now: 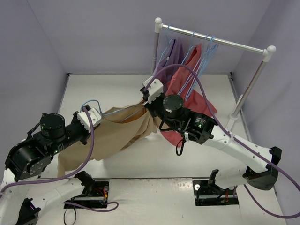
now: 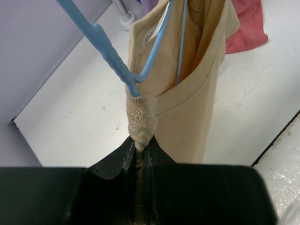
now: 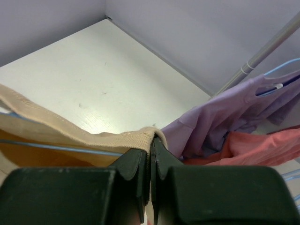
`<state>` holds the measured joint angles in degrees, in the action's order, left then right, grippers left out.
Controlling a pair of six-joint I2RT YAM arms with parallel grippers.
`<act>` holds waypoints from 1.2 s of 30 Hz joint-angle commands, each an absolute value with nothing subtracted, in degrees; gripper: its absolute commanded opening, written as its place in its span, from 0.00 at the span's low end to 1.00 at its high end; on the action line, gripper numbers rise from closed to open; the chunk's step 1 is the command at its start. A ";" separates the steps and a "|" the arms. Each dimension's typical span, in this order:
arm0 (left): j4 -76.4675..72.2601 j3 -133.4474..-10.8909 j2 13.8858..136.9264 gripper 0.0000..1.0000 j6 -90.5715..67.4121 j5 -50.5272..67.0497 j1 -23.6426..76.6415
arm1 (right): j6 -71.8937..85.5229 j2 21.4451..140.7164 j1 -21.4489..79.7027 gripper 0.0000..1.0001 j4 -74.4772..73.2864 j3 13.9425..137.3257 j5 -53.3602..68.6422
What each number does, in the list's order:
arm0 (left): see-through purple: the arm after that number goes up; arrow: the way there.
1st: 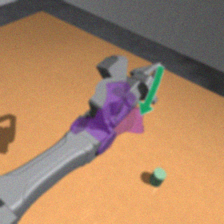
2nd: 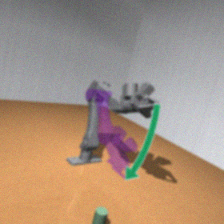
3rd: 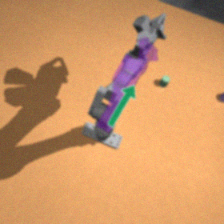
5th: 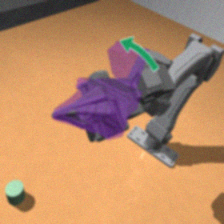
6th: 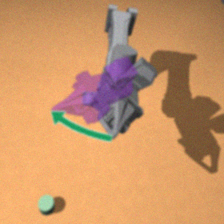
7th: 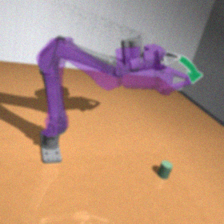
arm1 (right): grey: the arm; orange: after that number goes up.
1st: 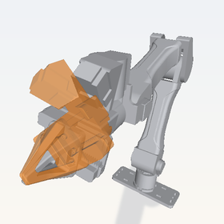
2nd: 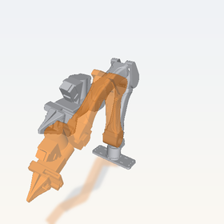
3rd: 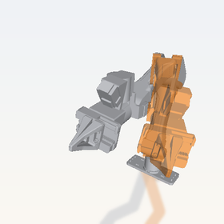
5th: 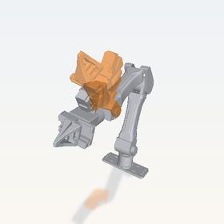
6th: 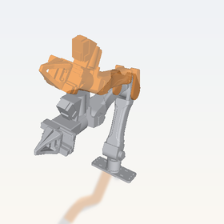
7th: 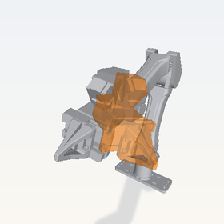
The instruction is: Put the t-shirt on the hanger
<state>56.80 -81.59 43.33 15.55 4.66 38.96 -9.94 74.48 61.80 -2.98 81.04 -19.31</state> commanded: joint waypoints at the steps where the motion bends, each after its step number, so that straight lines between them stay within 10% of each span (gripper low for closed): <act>1: 53.53 -85.70 45.64 0.00 16.23 7.59 39.20 | -11.60 75.37 61.74 0.00 0.44 85.30 -14.99; 21: 38.36 -75.89 45.64 0.00 12.48 12.77 39.20 | -10.43 82.79 64.80 0.02 0.44 89.97 -0.55; 36: 31.52 -62.83 38.38 0.00 7.17 -1.39 39.21 | -3.61 75.72 65.88 0.00 0.44 81.53 -13.81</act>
<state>39.68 -63.01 37.93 9.75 1.71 38.96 -5.75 79.52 65.36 -4.06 81.52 -9.46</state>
